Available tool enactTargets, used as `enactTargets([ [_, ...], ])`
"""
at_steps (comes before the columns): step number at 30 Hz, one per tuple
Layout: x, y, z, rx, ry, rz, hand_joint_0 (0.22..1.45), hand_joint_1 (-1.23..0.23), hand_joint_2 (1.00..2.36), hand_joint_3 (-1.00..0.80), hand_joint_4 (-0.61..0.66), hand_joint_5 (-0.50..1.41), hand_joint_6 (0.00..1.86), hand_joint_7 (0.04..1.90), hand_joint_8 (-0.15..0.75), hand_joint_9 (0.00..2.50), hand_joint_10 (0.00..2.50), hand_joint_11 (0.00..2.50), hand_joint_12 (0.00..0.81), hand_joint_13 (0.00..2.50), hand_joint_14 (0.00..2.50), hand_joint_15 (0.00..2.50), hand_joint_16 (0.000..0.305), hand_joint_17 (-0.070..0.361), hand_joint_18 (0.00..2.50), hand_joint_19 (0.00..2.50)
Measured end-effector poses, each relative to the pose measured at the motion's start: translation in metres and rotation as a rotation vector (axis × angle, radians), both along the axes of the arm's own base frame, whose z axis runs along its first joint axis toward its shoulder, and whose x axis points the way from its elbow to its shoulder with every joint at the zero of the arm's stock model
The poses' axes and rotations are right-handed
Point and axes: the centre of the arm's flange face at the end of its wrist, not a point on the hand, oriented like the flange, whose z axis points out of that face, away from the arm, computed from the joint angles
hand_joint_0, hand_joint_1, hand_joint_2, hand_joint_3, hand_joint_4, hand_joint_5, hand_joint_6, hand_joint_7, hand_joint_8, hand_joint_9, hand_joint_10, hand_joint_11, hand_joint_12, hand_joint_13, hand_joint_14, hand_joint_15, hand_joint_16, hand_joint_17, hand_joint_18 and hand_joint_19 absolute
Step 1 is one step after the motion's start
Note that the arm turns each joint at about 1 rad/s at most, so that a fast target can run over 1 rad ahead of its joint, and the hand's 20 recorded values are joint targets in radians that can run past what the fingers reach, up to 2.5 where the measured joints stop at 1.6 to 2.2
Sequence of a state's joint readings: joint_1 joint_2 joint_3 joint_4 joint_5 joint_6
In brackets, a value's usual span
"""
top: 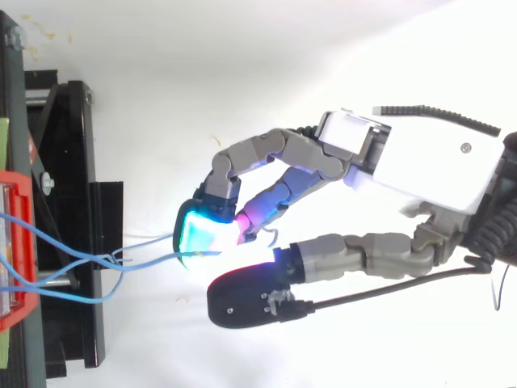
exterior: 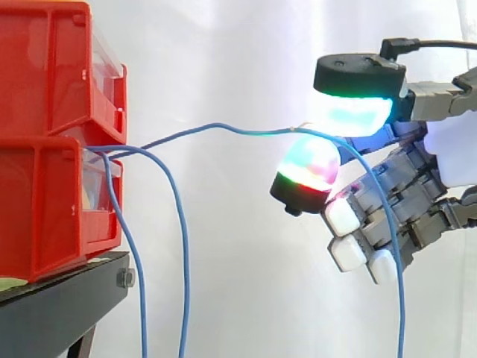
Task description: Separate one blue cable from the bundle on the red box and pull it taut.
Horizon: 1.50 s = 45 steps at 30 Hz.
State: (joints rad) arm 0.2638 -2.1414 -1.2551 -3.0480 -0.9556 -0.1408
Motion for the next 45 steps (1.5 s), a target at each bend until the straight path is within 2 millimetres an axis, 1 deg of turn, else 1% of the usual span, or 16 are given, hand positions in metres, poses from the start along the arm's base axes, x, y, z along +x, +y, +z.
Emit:
enactTargets([
  [4,-0.0001,0.0000,0.0000,0.009,-0.003,-0.001,0.53,-0.51,1.00,-0.50,0.16,-0.13,0.79,0.99,0.361,0.97,0.01,0.41,0.380,0.84,0.01,0.34,0.049,0.110,0.76,0.51],
  [7,-0.0002,0.0000,-0.0001,0.015,-0.004,-0.002,0.55,-0.50,1.00,-0.48,0.16,-0.13,0.79,0.99,0.359,0.97,0.01,0.41,0.373,0.84,0.01,0.35,0.048,0.109,0.75,0.52],
  [12,-0.0003,-0.0001,-0.0002,0.017,-0.004,-0.002,0.61,-0.58,1.01,-0.33,0.15,-0.12,0.78,1.00,0.351,0.97,0.01,0.42,0.357,0.83,0.01,0.34,0.046,0.104,0.74,0.52],
  [16,-0.0006,-0.0002,-0.0005,0.017,-0.002,-0.003,0.61,-0.63,1.02,-0.24,0.13,-0.11,0.77,1.04,0.355,0.97,0.01,0.42,0.360,0.83,0.01,0.33,0.047,0.106,0.75,0.51],
  [21,-0.0011,-0.0003,-0.0007,0.015,0.003,-0.003,0.60,-0.69,1.02,-0.16,0.11,-0.11,0.79,1.04,0.368,0.98,0.01,0.42,0.381,0.85,0.01,0.33,0.050,0.113,0.79,0.47],
  [23,-0.0012,-0.0003,-0.0007,0.015,0.003,-0.003,0.60,-0.71,1.02,-0.15,0.11,-0.11,0.80,1.01,0.372,0.98,0.01,0.42,0.387,0.86,0.01,0.33,0.051,0.114,0.80,0.47],
  [31,-0.0013,-0.0003,-0.0008,0.023,0.002,-0.004,0.61,-0.78,1.02,-0.05,0.08,-0.10,0.83,1.01,0.362,1.01,0.01,0.44,0.381,0.88,0.01,0.33,0.048,0.108,0.82,0.45],
  [41,-0.0011,0.0006,-0.0011,0.066,-0.012,0.000,0.62,-0.82,1.03,0.00,0.12,-0.11,0.86,1.15,0.354,1.00,0.01,0.45,0.373,0.87,0.01,0.34,0.047,0.106,0.81,0.44],
  [42,-0.0010,0.0008,-0.0011,0.071,-0.014,0.002,0.62,-0.84,1.03,0.01,0.10,-0.11,0.86,1.19,0.351,1.01,0.01,0.45,0.369,0.87,0.01,0.33,0.047,0.105,0.81,0.45],
  [45,-0.0008,0.0015,-0.0011,0.087,-0.019,0.007,0.62,-0.85,1.03,0.04,0.06,-0.11,0.88,1.18,0.350,1.02,0.01,0.46,0.364,0.86,0.01,0.33,0.046,0.104,0.81,0.45],
])
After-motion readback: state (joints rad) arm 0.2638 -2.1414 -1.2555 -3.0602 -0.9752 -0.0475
